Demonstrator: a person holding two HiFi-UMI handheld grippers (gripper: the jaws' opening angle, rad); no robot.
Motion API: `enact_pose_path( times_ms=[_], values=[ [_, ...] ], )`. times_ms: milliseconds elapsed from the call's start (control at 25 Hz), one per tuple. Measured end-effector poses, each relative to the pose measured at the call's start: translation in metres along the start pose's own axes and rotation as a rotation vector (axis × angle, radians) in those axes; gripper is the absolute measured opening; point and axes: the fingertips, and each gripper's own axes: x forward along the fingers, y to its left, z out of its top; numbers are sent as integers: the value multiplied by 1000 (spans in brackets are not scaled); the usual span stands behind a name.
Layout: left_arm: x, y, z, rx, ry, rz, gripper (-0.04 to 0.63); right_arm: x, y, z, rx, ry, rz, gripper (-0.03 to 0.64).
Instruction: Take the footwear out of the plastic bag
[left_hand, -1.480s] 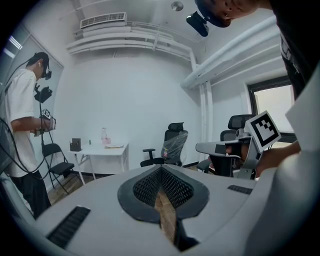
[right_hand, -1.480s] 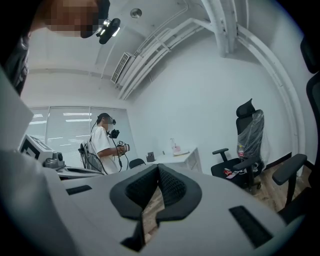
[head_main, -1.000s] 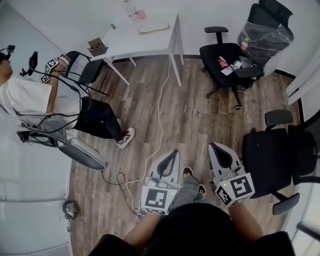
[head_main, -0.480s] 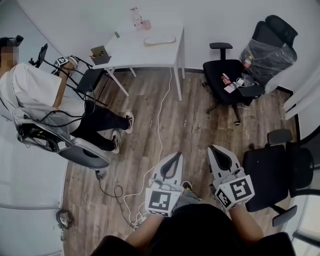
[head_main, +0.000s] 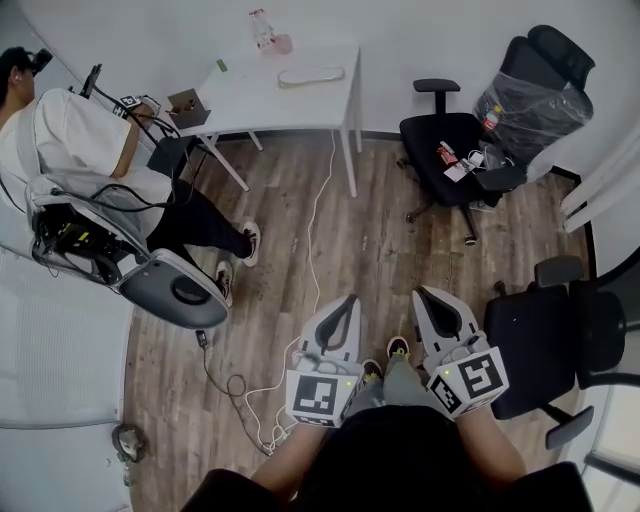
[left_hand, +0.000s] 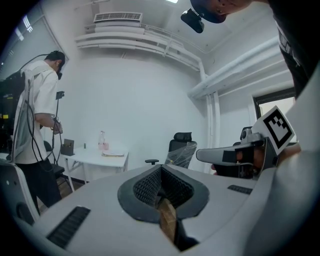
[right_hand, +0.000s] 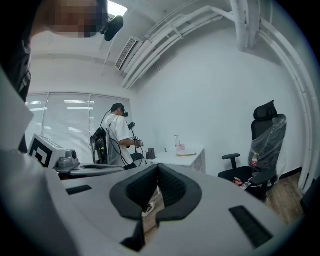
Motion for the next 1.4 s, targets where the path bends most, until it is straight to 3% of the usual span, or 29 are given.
enact_pose_path(
  times_ms=[200, 480, 720, 1400],
  values=[
    [19, 6, 3, 2, 5, 0, 21, 18, -14, 1, -11, 1, 15, 17],
    [71, 8, 18, 7, 35, -5, 21, 46, -73, 13, -1, 6, 3, 17],
    [131, 8, 32, 78, 42, -34, 21, 71, -118, 24, 24, -26, 3, 17],
    [199, 22, 43, 29, 29, 33, 21, 122, -171, 29, 25, -37, 89, 17]
  ],
)
